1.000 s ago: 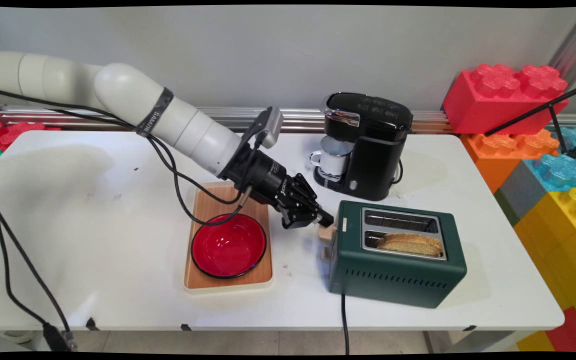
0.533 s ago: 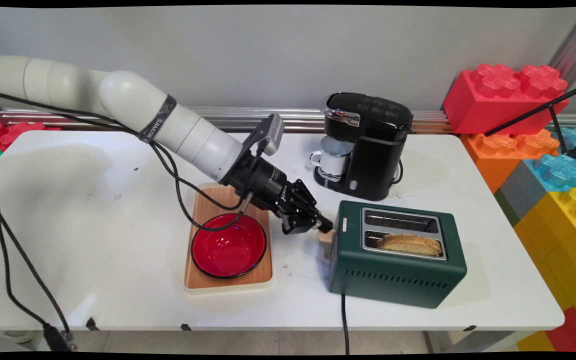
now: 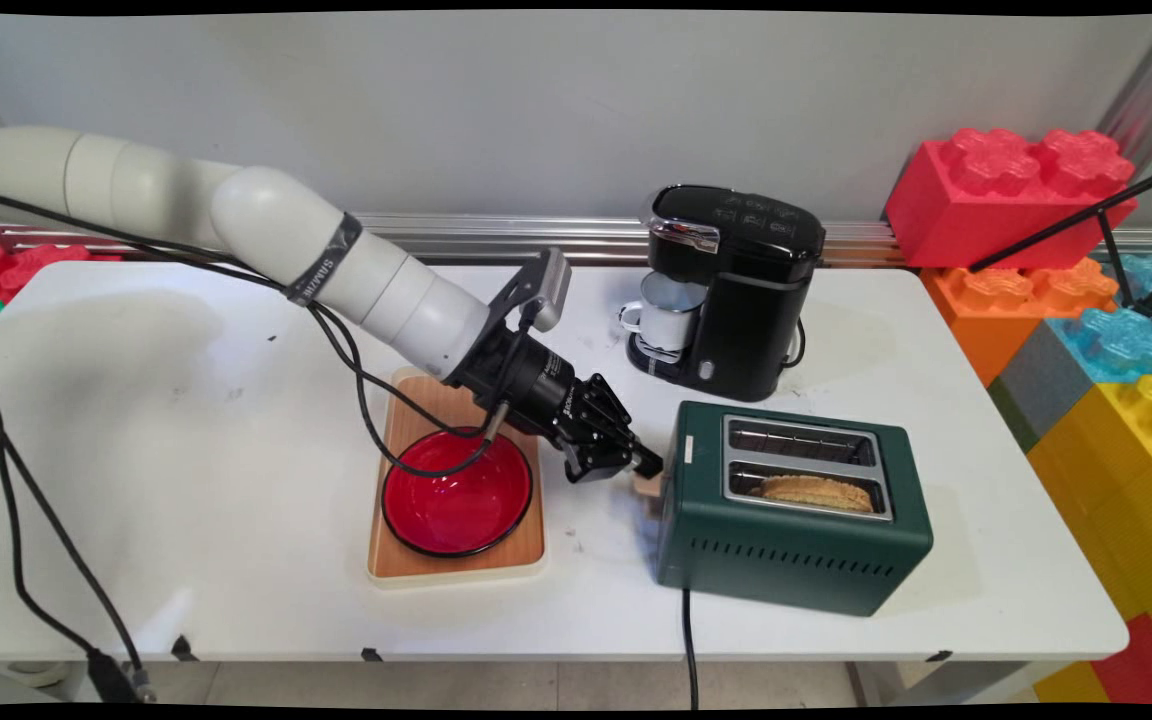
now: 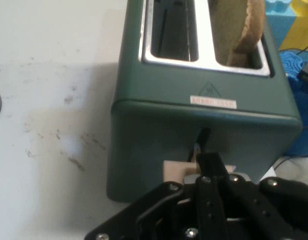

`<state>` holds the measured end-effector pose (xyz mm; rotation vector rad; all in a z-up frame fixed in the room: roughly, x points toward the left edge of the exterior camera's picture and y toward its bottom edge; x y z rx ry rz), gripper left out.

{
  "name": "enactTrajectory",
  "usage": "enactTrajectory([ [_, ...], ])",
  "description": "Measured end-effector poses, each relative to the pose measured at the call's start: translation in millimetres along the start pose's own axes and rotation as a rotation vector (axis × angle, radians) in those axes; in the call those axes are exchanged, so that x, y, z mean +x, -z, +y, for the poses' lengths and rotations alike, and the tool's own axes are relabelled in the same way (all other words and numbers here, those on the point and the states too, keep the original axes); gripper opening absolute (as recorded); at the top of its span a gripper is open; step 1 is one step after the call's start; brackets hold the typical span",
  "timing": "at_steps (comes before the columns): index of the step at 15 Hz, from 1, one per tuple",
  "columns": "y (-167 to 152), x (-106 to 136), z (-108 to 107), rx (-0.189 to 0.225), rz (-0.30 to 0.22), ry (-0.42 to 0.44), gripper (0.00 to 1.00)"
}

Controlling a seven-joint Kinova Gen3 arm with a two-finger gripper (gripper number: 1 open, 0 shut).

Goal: Press the toaster switch

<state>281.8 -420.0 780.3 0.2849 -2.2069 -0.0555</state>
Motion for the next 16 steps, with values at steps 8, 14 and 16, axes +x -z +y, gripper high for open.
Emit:
enactTrajectory([
  [8,-8.8,-13.8,-0.5,0.005,-0.018,0.011,0.0],
  [14,-10.6,-20.4,-0.3,0.008,-0.03,0.015,0.0],
  [16,-10.6,-21.4,-0.5,0.008,-0.033,0.015,0.0],
])
